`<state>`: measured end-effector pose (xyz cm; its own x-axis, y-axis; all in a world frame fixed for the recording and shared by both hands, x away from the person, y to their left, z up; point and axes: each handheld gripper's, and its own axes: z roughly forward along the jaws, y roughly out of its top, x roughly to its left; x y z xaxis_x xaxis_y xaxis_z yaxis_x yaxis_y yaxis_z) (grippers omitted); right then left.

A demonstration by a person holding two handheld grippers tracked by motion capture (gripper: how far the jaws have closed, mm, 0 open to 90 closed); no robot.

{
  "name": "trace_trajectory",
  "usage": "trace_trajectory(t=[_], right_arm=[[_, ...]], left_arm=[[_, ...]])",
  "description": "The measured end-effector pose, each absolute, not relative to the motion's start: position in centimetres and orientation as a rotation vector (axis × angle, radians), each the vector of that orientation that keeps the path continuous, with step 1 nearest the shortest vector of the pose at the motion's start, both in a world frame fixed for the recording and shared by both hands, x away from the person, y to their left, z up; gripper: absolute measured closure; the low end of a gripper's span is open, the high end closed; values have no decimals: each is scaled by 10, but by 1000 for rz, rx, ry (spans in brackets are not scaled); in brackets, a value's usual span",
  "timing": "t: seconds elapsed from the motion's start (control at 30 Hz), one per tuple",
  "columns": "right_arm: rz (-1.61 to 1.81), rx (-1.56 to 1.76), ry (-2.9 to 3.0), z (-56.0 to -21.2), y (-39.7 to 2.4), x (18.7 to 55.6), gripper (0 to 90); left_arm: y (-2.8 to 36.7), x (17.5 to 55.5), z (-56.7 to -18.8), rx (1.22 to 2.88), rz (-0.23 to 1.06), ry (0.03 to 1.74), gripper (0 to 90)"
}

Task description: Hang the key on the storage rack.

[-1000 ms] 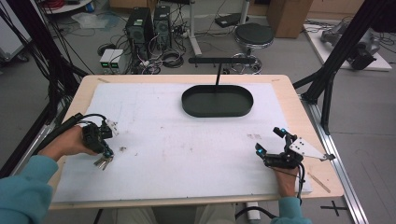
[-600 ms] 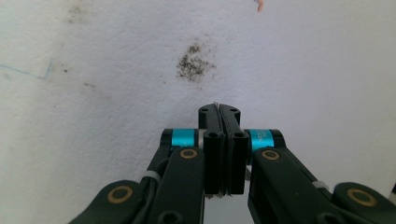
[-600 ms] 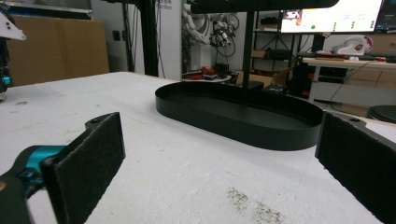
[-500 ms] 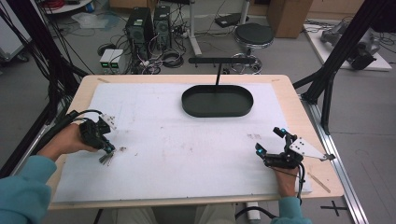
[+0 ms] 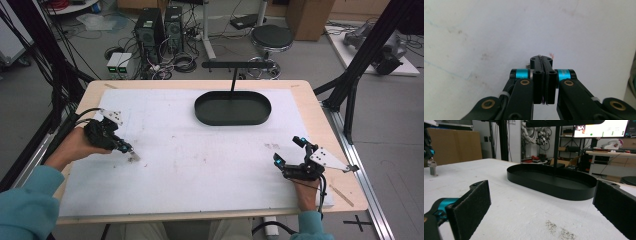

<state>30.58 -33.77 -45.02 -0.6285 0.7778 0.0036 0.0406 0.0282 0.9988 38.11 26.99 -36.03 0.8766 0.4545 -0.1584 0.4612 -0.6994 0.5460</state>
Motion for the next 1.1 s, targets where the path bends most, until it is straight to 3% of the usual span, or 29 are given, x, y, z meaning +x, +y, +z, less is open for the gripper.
trace_trajectory(t=[0.63,1.1], right_arm=[[1627,884,1775,-446,-334,311,6],[1726,821,1897,-397,-319,331,6]], left_arm=[[243,386,-325,2174,38,521,882],[226,388,-314,2015,34,447,882]])
